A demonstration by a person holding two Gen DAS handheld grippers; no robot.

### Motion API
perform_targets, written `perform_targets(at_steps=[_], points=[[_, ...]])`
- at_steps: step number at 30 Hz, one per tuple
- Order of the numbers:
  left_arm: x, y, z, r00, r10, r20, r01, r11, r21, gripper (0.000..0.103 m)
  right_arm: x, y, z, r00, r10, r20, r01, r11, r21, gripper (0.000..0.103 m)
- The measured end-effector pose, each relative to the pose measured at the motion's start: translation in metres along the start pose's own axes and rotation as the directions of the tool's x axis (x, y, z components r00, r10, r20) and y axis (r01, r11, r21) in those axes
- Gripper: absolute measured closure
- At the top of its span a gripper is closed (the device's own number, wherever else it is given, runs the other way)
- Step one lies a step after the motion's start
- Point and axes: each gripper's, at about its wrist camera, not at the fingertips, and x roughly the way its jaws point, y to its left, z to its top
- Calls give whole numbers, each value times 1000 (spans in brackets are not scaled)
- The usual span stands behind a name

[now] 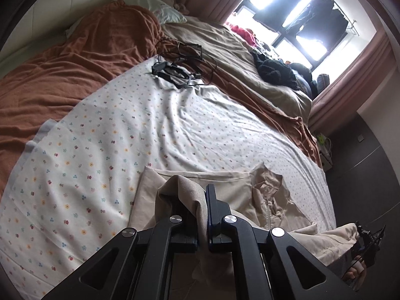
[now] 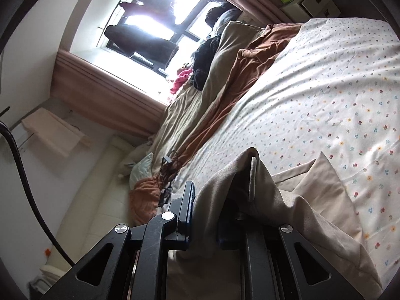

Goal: Fold large clothes

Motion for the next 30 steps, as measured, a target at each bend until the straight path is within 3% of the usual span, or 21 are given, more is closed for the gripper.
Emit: perform_targets(at_steps=[4, 6, 7, 8, 10, 11, 12, 14, 17, 21, 30], points=[[32, 11, 0, 999, 24, -40, -25, 999, -23, 98, 20, -16, -2, 999, -53, -14, 53, 999, 12, 88], [46, 16, 1, 998, 16, -63, -19, 999, -45, 97, 31, -20, -2, 988, -151, -22, 151, 989, -9, 86], [53, 19, 2, 997, 8, -76, -13, 998, -65, 94, 35, -21, -3, 979, -205, -22, 204, 979, -21, 78], [60, 22, 3, 995, -1, -95, -8, 996, -87, 88, 37, -23, -3, 971, -238, -27, 237, 971, -25, 58], [69, 25, 4, 992, -32, -120, 16, 992, -126, 68, 35, -25, -4, 966, -259, -15, 259, 966, -20, 37], [68, 25, 4, 992, -57, -110, 41, 989, -141, 53, 31, -24, -4, 965, -262, -3, 262, 965, -25, 37], [65, 25, 5, 994, -72, -85, 59, 988, -145, 44, 28, -22, -5, 964, -266, -2, 266, 963, -36, 37], [53, 21, 4, 997, -62, -41, 56, 990, -129, 38, 22, -20, -8, 960, -279, -9, 278, 959, -47, 37], [41, 21, 1, 997, -63, -35, 58, 990, -131, 38, 15, -14, -15, 956, -293, -23, 291, 954, -68, 37], [23, 27, -10, 1000, -10, -29, 7, 995, -104, 38, 13, 0, -31, 948, -314, -56, 306, 945, -113, 37], [-16, 66, -53, 997, 59, -50, -65, 990, -127, 38, 38, 43, -76, 931, -331, -155, 292, 929, -229, 38]])
